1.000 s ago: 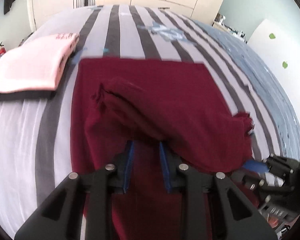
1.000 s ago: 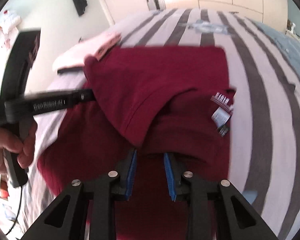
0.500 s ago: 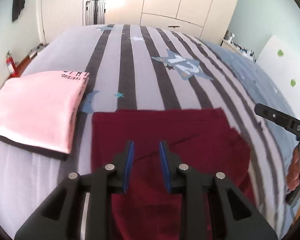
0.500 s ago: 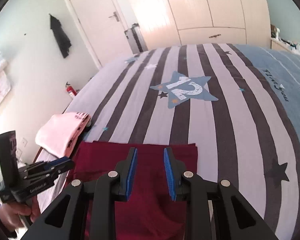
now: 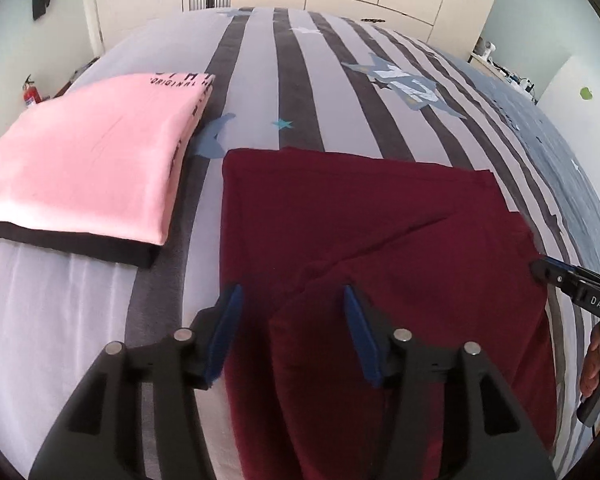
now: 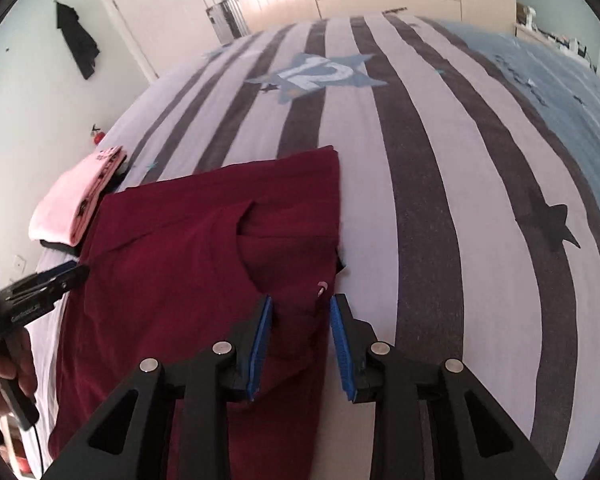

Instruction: Fold clothes

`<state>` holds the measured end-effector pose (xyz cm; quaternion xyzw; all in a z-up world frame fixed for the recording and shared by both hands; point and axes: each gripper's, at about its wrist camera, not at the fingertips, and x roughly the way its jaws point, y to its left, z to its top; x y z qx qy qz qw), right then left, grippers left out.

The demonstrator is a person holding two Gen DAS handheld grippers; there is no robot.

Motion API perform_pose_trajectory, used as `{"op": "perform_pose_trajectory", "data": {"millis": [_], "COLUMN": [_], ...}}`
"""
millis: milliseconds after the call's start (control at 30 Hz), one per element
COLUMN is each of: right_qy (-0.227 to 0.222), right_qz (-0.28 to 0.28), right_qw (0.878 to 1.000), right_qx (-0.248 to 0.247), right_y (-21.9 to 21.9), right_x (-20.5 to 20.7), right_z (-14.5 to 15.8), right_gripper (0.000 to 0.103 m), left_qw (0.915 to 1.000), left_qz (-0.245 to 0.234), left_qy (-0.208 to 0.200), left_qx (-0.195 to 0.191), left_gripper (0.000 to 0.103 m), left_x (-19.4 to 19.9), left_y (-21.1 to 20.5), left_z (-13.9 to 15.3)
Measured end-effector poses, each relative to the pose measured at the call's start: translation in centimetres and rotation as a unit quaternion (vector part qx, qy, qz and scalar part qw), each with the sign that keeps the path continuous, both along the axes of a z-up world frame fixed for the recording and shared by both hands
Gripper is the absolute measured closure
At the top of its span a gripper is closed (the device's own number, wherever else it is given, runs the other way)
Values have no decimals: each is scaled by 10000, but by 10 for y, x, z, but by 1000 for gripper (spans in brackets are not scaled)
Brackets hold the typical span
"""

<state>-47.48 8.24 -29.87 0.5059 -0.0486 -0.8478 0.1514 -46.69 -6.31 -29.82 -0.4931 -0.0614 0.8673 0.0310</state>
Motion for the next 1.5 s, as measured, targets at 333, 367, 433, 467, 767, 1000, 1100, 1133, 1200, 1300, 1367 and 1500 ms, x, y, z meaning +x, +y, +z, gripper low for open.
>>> {"op": "perform_pose_trajectory", "data": {"millis": [333,367,433,467,767,1000,1100,1133,1200,1300,1367,1500], "right_qy": [-8,-24,-20,-14,285,232,-15,-32,38,315,516,541], "right_qz": [-64,-54,-79,-98,-92,-411,-202,-111,-86,-167,-164,317], "right_qw": [9996,9997,9996,9996,9986,9980,9998,9999,10000,9994,9985,9975], "right_qx": [-258,-253,-280,-277,-435,-421,-63,5,24,-15,-43,-339], "right_y": [13,13,16,17,19,21,7,5,8,18,19,-10], "right_x": [-29,-31,-35,-36,-45,-56,-61,-62,-61,-57,-52,-39], "right_z": [3,2,2,3,24,17,-2,-4,2,23,37,45], "right_gripper": [76,76,83,99,101,101,99,96,96,95,95,95], "left_qw": [9978,9981,9984,9984,9976,9985,9988,9988,9989,9988,9987,9978], "left_qz": [-650,-599,-520,-490,-425,-249,-129,-89,-9,112,192,-80], "left_qy": [153,164,191,208,493,464,465,465,465,466,466,560], "left_qx": [-3,47,134,171,217,121,89,79,58,27,6,353], "left_gripper": [95,96,97,97,98,99,98,97,96,96,96,96], "left_x": [1,1,1,2,-10,-31,-33,-33,-34,-35,-36,-31], "left_y": [16,14,12,11,-4,-17,-22,-23,-27,-32,-35,-20], "left_z": [-1,0,3,5,27,14,15,15,16,17,17,26]}}
